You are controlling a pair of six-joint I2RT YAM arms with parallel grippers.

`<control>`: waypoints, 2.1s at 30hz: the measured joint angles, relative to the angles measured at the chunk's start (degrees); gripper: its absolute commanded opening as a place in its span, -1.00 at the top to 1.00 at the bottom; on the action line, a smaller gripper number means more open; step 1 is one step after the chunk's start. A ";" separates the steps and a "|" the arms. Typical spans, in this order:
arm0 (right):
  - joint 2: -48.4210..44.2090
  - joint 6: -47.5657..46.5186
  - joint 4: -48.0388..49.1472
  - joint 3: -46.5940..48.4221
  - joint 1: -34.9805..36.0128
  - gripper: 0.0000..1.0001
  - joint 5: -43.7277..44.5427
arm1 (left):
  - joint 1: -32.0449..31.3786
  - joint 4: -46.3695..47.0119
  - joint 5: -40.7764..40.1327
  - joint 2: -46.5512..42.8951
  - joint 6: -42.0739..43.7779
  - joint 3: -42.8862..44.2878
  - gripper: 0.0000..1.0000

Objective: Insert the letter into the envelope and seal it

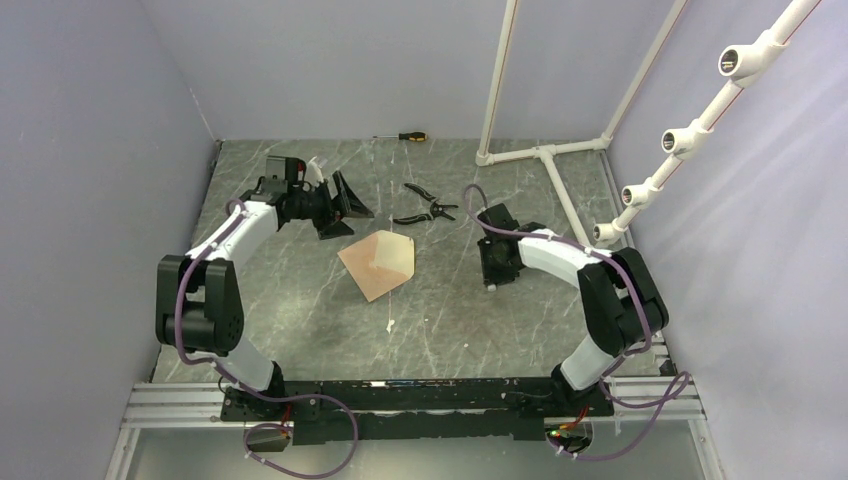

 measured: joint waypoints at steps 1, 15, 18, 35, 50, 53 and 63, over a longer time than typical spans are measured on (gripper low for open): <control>0.00 -0.22 0.72 0.00 0.28 0.84 -0.28 | -0.31 0.26 0.46 0.17 -0.42 0.04 -0.75; -10.03 -10.80 11.85 0.48 6.54 0.91 -16.94 | -10.56 0.61 6.93 7.89 -2.40 8.70 -0.85; -11.41 -14.23 13.55 2.95 9.16 0.91 -20.74 | -12.57 -0.07 9.11 9.38 -1.03 11.61 -0.77; -8.72 -28.70 11.43 13.53 13.33 0.94 -23.52 | -15.93 -4.37 15.80 10.51 0.66 12.81 -0.05; -5.70 -33.57 6.78 16.90 13.70 0.62 -23.56 | -16.22 -3.45 16.35 12.11 -1.46 12.81 0.95; -4.72 -32.48 5.20 18.58 13.35 -0.11 -23.80 | -16.15 -3.96 16.02 12.11 -1.14 13.31 0.95; -14.75 -9.75 20.26 8.94 -0.81 -0.67 -36.76 | -14.75 2.01 16.06 11.28 -6.05 15.43 0.95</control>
